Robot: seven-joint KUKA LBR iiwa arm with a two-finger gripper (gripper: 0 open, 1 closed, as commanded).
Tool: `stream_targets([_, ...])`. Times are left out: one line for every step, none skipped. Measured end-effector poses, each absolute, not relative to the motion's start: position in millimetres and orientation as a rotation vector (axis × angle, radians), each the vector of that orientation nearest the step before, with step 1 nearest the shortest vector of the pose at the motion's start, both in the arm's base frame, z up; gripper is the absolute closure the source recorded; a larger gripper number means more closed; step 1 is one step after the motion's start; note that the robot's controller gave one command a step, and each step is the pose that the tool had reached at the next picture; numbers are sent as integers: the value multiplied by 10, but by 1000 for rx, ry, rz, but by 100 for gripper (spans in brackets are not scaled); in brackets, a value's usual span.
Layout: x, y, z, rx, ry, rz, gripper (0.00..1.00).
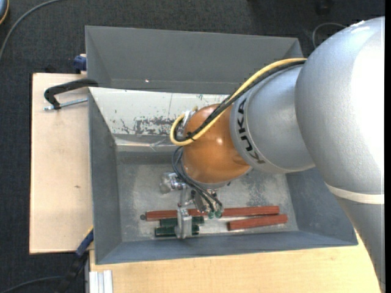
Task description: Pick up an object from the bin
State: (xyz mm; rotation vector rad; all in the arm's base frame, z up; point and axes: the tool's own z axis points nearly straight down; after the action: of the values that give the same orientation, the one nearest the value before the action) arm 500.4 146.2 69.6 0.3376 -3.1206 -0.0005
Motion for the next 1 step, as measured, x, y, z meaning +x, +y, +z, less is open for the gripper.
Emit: stream_targets([4924,1288,710,150,-3138,-3,0])
